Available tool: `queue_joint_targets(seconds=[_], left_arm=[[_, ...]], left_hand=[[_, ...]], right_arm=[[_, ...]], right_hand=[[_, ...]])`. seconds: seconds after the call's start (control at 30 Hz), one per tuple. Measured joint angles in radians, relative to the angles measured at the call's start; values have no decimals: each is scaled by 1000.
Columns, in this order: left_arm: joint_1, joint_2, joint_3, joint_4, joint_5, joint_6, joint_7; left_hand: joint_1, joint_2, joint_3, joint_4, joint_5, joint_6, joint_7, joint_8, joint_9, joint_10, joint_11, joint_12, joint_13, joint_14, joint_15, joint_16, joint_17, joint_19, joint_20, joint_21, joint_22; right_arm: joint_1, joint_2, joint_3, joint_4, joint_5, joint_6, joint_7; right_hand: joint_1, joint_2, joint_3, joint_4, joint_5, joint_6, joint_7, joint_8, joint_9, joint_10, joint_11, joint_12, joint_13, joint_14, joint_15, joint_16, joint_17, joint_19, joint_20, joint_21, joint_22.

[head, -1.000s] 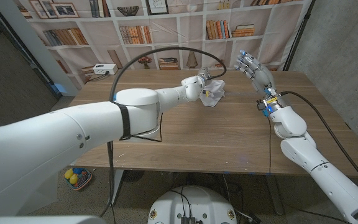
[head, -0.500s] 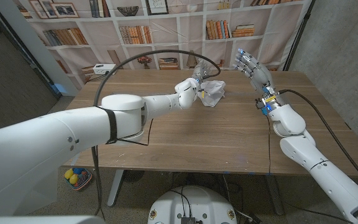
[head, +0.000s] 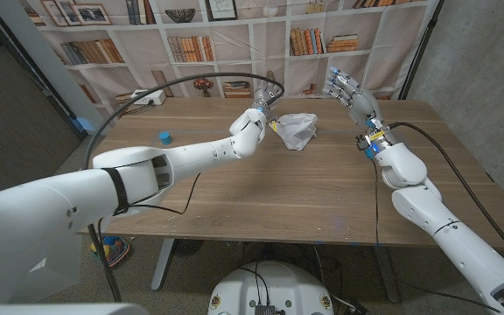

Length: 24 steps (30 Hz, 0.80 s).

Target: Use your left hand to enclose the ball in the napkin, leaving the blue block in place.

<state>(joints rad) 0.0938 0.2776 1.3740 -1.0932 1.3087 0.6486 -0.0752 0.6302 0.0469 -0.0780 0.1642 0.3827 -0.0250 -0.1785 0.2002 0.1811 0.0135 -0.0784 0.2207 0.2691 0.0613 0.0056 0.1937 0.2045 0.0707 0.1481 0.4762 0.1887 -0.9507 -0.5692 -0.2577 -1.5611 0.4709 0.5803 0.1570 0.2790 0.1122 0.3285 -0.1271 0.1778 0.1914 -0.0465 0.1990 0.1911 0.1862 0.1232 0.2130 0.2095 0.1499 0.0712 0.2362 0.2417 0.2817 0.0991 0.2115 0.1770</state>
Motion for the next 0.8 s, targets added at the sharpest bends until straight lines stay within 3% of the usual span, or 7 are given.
queue_joint_targets(seconds=[0.03, 0.17, 0.23, 0.27, 0.4, 0.6, 0.8], left_arm=[[39, 24, -50, -80, 1, 4, 3], [101, 52, -127, -177, 0, 26, 33], [101, 52, -127, -177, -6, 29, 43], [141, 66, -178, -232, -7, 29, 44], [213, 90, -272, -328, -40, 34, 64], [289, 107, -373, -425, -101, 31, 66], [358, 122, -470, -509, -207, 10, 63]], left_hand=[[-1, 1, -2, 2, 0, 0, 0, 0, 0, 0, 0, 5, -2, 2, -2, 0, 0, -3, 3, -3, 0], [-21, 21, -7, 7, -6, -6, -6, 0, 0, 7, 7, 6, -5, 14, 7, 7, 0, -9, 9, -8, 0], [-34, 24, -8, 8, -11, -6, -6, -5, 0, 9, 9, 6, -9, 15, 8, 7, 0, -13, 13, -13, 0], [-35, 25, -8, 8, -12, -6, -6, -5, 0, 13, 13, 6, -9, 19, 11, 7, 0, -16, 16, -15, 0], [-57, 32, -14, 8, -24, -13, -13, -10, 0, 12, 13, 6, -14, 9, 31, 7, 0, -32, 32, -25, 0], [-101, 45, -29, 1, -50, -44, -16, -19, 0, -17, 41, -6, -23, -13, 66, 3, -2, -63, 49, -44, 0], [-135, 51, -40, -2, -70, -72, -25, -23, 0, -47, 38, -14, -34, -33, 82, -5, -5, -89, 60, -62, 0]], right_arm=[[4, 0, -2, 0, 0, -12, 3], [17, 0, -9, 8, 3, -34, 9], [22, 1, -11, 11, 3, -34, 9], [23, 1, -11, 12, 9, -49, 14], [39, 5, -18, 29, 21, -84, 27], [58, 12, -24, 52, 32, -116, 44], [76, 21, -29, 73, 37, -145, 54]], right_hand=[[0, 0, 0, 0, 0, 0, 0, 0, 0, 0, 0, 0, 0, 0, 0, 0, 0, 0, 0, 0, 0], [-5, -5, 0, 0, 0, 0, 0, 0, 0, 0, -11, 0, 0, -4, -4, 0, 0, -12, 41, -5, 0], [-5, -6, -3, 3, 0, 0, 0, 0, 0, -4, -15, 0, 0, -4, -4, 0, 0, -15, 50, -5, 0], [-8, -8, -3, 3, 0, 0, 0, 0, 0, -4, -15, 0, 0, -4, -4, 0, 0, -16, 55, -8, 0], [-16, -16, -8, 8, 0, 4, -4, 0, 0, -17, -28, -6, 0, -12, -11, -4, 0, -21, 60, -8, 0], [-31, -22, -17, 8, 0, -8, -14, -5, 0, -47, -58, -18, 0, -45, -37, -17, -5, -29, 68, -12, 0], [-43, -34, -28, 11, 0, -22, -29, -8, -5, -69, -72, -21, -5, -56, -38, -24, -10, -45, 77, -20, 0]])
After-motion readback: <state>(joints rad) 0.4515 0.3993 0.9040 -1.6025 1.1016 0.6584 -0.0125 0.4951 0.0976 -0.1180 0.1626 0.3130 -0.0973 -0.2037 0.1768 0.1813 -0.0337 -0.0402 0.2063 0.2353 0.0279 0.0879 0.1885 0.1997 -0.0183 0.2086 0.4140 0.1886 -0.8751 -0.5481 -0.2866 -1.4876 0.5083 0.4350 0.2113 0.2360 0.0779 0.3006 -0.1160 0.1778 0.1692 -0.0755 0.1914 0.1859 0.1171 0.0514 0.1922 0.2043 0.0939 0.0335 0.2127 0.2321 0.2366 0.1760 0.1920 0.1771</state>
